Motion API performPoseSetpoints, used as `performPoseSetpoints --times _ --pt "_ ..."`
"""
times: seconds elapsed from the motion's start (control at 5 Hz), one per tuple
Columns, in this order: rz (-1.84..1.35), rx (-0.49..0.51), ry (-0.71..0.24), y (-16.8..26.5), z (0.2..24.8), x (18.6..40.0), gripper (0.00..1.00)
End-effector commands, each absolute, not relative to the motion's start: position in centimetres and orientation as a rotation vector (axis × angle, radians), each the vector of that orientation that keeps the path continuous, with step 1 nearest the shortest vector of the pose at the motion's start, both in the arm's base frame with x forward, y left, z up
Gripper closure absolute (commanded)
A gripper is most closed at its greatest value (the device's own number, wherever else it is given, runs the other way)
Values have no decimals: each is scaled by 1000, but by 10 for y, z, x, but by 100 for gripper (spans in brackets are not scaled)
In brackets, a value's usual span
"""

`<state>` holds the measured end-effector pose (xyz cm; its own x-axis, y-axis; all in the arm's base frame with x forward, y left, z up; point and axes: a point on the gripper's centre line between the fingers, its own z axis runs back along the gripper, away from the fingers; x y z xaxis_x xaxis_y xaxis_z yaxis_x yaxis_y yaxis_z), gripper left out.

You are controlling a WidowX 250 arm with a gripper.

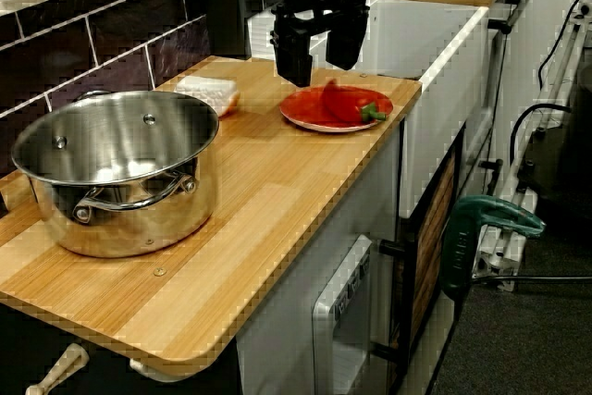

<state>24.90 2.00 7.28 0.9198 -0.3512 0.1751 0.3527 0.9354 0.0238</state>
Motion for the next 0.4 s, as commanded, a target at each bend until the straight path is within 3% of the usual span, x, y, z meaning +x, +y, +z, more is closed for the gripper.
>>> performPoseSetpoints --times 0.0,0.2 --pt "-338 1 -241 36 91 246 0" --pt "-330 2 -244 38 92 249 0"
